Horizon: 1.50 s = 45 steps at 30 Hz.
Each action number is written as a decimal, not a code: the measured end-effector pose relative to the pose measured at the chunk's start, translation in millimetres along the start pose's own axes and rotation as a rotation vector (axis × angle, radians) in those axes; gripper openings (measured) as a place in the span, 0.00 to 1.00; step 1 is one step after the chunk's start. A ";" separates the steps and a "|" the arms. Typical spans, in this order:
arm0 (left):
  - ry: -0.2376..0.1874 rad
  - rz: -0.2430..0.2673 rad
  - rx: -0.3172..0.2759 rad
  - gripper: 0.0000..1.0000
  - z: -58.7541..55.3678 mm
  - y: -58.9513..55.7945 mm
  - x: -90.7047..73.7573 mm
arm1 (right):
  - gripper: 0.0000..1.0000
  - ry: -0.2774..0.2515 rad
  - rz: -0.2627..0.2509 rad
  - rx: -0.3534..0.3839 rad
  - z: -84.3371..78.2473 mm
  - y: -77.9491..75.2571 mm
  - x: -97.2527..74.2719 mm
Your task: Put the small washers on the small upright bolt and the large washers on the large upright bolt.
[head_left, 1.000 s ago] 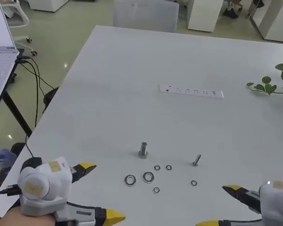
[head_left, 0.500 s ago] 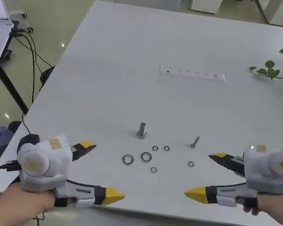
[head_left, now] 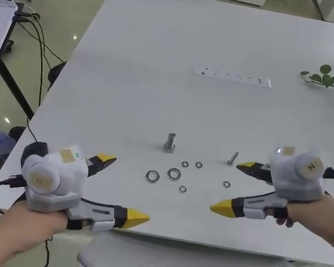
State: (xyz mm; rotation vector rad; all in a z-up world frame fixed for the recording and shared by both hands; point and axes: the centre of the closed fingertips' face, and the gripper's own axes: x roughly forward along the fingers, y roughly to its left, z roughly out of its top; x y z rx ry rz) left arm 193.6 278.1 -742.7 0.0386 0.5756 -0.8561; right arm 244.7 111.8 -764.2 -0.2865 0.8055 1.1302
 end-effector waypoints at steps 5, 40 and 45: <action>0.016 0.009 0.028 0.92 -3.8 3.3 0.6 | 0.82 0.020 0.015 -0.043 12.1 -0.3 9.8; -0.004 0.058 -0.007 0.88 -0.1 8.3 -2.2 | 0.73 0.192 0.104 -0.274 26.1 -9.1 68.2; 0.008 0.066 -0.005 0.88 -3.4 8.3 -2.9 | 0.72 0.240 0.119 -0.326 22.7 -6.7 79.4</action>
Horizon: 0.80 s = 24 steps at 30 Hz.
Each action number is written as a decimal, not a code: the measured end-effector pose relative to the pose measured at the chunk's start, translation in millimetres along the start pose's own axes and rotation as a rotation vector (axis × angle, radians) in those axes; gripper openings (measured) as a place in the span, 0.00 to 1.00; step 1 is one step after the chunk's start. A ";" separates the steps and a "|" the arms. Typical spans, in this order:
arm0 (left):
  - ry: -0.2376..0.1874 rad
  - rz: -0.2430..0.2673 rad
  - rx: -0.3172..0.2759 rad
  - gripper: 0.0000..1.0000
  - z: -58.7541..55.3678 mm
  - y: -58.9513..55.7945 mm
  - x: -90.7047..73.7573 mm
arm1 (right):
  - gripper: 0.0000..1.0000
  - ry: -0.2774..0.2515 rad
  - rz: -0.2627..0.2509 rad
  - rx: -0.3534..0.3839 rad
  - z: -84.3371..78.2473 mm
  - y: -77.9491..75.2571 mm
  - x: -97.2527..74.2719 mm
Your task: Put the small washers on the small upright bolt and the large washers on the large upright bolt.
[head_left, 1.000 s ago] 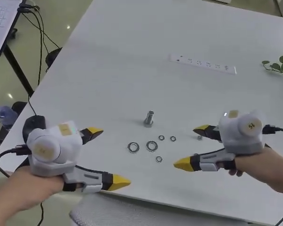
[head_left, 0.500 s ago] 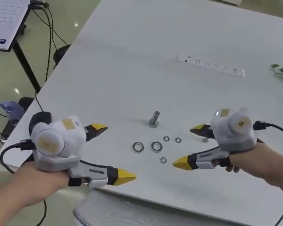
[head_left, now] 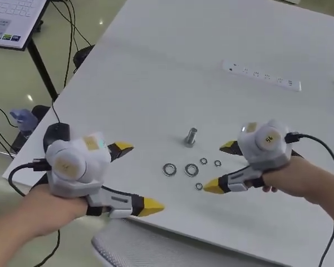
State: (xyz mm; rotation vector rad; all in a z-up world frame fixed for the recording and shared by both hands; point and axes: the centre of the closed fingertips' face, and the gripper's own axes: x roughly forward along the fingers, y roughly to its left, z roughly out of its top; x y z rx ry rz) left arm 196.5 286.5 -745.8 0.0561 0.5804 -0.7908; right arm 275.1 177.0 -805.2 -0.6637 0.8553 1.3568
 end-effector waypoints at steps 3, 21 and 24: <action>0.000 0.006 -0.005 0.87 0.0 0.4 -0.3 | 0.71 0.020 0.012 -0.023 0.8 1.6 5.0; 0.001 0.030 -0.004 0.86 3.7 4.1 0.8 | 0.66 0.118 0.059 -0.163 0.4 -6.2 37.1; 0.006 0.032 -0.006 0.85 1.9 4.5 1.1 | 0.65 0.127 0.074 -0.176 0.6 -6.9 45.3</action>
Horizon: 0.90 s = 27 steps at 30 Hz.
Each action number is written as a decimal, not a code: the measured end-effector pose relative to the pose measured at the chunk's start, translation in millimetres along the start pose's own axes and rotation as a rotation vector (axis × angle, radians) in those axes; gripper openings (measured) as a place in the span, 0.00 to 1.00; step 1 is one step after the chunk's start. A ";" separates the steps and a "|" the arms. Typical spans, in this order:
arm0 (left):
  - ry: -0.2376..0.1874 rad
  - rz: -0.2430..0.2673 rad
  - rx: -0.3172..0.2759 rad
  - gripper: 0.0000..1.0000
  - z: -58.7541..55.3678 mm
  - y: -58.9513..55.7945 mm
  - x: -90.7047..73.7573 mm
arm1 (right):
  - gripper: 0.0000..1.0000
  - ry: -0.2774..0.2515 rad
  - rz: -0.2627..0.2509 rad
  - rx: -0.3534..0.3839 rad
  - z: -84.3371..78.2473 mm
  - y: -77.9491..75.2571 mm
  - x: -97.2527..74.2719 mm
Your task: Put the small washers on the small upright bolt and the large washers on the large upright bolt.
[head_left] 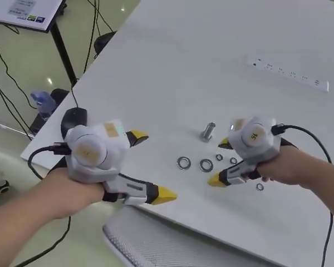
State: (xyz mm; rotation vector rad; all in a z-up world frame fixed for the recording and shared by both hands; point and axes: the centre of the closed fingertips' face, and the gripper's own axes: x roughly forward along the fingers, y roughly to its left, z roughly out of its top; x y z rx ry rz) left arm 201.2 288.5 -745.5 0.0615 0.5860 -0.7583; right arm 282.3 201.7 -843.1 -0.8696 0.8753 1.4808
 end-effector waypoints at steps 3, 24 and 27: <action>0.001 0.001 -0.004 0.85 -0.9 0.4 0.3 | 0.64 0.016 0.008 -0.008 -2.1 -0.4 6.2; -0.002 0.009 -0.006 0.83 -3.2 1.1 -1.0 | 0.54 0.132 0.017 -0.112 -14.2 -4.7 33.8; 0.002 0.012 -0.008 0.82 -4.8 1.4 -1.2 | 0.51 0.132 0.010 -0.115 -13.8 -6.2 34.1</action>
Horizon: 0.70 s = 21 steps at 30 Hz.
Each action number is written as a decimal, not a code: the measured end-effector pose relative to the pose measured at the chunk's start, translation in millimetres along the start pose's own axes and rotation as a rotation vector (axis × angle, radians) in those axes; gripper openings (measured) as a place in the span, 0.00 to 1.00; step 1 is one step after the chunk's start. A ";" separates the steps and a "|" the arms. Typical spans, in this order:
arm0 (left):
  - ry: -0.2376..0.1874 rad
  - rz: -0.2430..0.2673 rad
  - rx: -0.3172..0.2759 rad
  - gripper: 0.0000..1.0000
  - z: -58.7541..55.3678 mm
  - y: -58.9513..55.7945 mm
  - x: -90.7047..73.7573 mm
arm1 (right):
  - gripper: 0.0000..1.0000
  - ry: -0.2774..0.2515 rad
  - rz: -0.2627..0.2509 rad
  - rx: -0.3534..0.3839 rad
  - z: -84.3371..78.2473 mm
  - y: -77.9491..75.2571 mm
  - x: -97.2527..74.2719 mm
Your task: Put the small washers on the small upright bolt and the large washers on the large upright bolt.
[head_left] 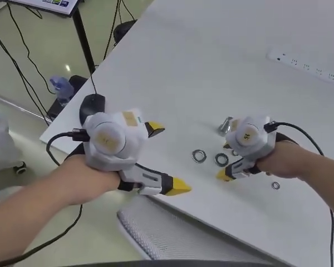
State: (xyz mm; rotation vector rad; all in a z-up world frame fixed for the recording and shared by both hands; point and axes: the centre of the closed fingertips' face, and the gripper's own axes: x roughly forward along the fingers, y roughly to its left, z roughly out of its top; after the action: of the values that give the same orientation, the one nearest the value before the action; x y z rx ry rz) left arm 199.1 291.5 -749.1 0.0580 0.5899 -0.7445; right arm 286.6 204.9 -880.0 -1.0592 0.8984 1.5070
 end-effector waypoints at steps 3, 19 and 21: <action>-0.006 0.002 -0.002 0.82 1.1 -1.0 -0.4 | 0.49 0.001 -0.004 -0.003 0.0 -0.9 -0.3; -0.020 0.015 0.005 0.80 5.0 -6.2 -3.6 | 0.34 0.057 0.004 -0.050 -2.5 3.3 -2.4; -0.019 0.016 0.003 0.80 5.1 -6.5 -4.0 | 0.34 0.060 0.004 -0.047 -2.3 3.1 -2.5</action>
State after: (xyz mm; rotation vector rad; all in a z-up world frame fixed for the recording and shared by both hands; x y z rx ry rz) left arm 195.0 287.9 -741.8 0.0582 0.5697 -0.7299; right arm 284.0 201.5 -878.4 -1.1430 0.9107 1.5127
